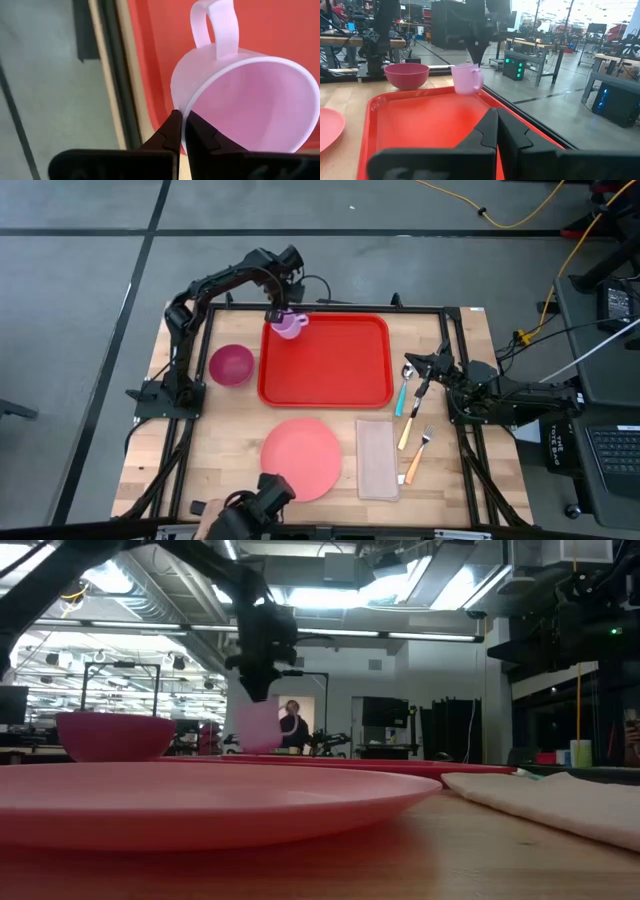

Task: Set up tray
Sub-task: Put the purple mug on the top left of the red tray

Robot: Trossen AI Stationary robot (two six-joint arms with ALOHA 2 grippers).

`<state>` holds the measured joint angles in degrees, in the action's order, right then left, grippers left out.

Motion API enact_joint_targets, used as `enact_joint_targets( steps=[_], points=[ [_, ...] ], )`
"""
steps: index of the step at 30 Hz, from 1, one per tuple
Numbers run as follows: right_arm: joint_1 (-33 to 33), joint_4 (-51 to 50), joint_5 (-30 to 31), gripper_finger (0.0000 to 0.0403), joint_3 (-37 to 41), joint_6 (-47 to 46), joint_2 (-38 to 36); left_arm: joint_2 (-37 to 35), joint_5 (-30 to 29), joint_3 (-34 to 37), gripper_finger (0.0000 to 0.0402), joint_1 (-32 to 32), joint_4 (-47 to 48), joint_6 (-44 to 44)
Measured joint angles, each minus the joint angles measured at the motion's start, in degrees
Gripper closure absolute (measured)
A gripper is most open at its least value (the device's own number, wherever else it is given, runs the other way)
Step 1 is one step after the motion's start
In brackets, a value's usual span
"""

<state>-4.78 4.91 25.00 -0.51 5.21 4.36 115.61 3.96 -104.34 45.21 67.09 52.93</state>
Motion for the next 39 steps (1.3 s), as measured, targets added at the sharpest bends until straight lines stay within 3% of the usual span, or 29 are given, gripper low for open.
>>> enact_joint_targets(
  steps=[7,11,39],
  points=[
    [0.0,0.0,0.3,0.0398,0.0,0.3,0.0,1.4,-0.1,0.0,0.0399,-0.1,0.6,0.9],
    [0.0,0.0,0.7,0.0398,0.0,0.2,0.0,1.4,-3.4,0.0,0.0399,0.0,0.6,0.8],
    [0.0,-0.1,1.0,0.0398,0.0,0.5,0.0,4.1,-3.0,0.0,0.0396,-0.3,-1.7,1.7]
  ],
)
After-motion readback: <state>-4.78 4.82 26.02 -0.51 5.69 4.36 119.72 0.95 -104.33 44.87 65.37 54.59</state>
